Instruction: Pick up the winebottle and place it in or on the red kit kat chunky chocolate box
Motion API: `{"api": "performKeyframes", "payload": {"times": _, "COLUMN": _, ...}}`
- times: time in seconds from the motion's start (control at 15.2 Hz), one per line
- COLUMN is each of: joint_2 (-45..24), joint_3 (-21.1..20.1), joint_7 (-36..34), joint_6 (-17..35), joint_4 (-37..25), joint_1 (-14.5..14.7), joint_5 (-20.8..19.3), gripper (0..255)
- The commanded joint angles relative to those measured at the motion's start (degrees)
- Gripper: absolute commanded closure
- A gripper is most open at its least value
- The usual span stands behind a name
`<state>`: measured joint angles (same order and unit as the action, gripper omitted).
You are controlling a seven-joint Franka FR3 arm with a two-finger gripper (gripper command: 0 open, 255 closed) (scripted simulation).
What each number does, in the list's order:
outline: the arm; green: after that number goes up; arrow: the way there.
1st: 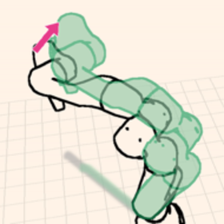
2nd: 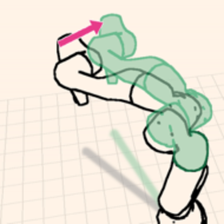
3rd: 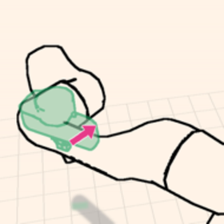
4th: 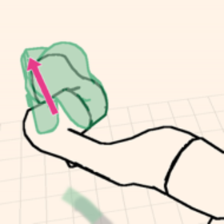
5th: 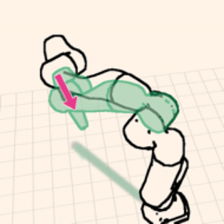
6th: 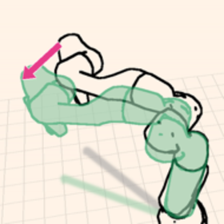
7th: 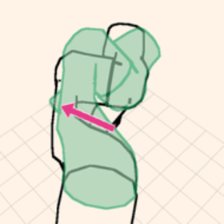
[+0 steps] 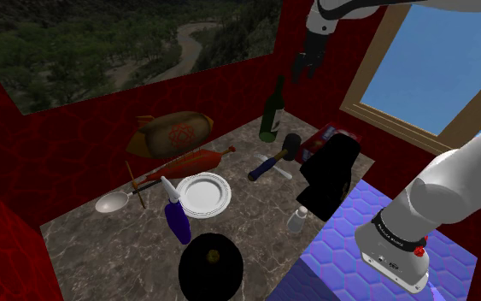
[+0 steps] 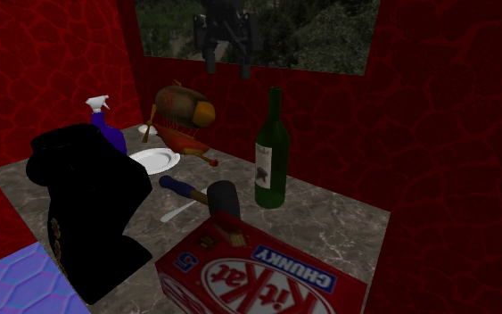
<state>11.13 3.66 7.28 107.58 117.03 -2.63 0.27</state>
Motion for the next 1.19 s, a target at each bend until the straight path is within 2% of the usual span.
{"api": "performKeyframes", "payload": {"times": 0.0, "joint_2": -4.42, "joint_3": 0.53, "joint_7": 1.13, "joint_6": 1.63, "joint_4": -3.42, "joint_1": -0.24, "joint_5": 0.16, "gripper": 0}}
{"api": "performKeyframes", "payload": {"times": 0.46, "joint_2": -18.80, "joint_3": 1.45, "joint_7": 4.11, "joint_6": 3.95, "joint_4": -17.39, "joint_1": -1.10, "joint_5": 1.42, "gripper": 0}}
{"api": "performKeyframes", "payload": {"times": 0.92, "joint_2": -20.19, "joint_3": 1.38, "joint_7": 4.23, "joint_6": 8.92, "joint_4": -13.80, "joint_1": -1.10, "joint_5": 1.61, "gripper": 0}}
{"api": "performKeyframes", "payload": {"times": 1.12, "joint_2": -20.33, "joint_3": 1.38, "joint_7": 4.25, "joint_6": 9.32, "joint_4": -13.54, "joint_1": -1.10, "joint_5": 1.62, "gripper": 0}}
